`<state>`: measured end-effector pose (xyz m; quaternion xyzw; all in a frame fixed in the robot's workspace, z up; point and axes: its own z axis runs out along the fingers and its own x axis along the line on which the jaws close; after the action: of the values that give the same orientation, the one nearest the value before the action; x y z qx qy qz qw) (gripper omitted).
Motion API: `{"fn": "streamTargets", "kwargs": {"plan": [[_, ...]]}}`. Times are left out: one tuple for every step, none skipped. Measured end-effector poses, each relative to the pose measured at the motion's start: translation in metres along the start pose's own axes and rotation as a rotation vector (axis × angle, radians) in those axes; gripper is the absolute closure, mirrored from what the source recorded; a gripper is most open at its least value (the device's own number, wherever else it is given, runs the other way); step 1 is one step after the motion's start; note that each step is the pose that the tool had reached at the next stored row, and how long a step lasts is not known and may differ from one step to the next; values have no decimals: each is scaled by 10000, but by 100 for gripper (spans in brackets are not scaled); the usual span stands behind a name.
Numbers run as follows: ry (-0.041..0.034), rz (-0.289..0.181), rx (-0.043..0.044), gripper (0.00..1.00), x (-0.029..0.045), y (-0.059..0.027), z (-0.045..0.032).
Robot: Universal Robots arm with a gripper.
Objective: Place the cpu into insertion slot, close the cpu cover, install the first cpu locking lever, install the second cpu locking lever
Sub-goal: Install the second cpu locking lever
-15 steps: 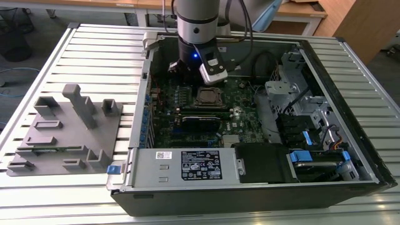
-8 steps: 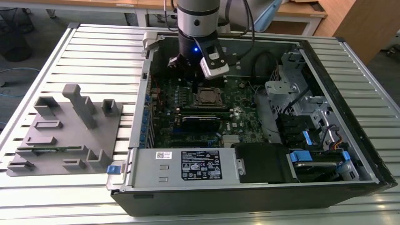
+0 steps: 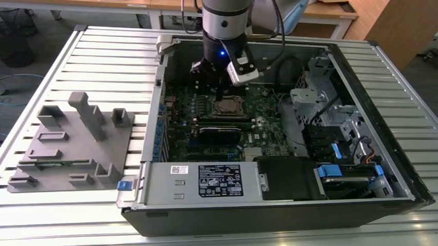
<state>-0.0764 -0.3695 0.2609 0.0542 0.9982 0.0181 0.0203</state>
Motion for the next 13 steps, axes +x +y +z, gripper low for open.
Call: {"fn": "streamTargets", "kwargs": {"plan": [[0, 1, 0, 90, -25, 3, 1], [0, 4, 1, 90, -47, 5, 2], [-1, 9, -1, 90, -65, 5, 5], [-1, 16, -2, 90, -81, 4, 9], [-1, 23, 0, 90, -95, 0, 16], [0, 31, 2, 90, -104, -6, 23], [-1, 39, 2, 90, -112, -15, 33], [-1, 44, 3, 90, -119, -30, 42], [-1, 46, 2, 90, -124, -49, 50], [-1, 46, 3, 90, -126, -70, 56], [-1, 46, 2, 90, -128, -92, 66], [-3, 46, 0, 90, -129, -104, 79], [-3, 47, -1, 90, -128, -106, 96]]}}
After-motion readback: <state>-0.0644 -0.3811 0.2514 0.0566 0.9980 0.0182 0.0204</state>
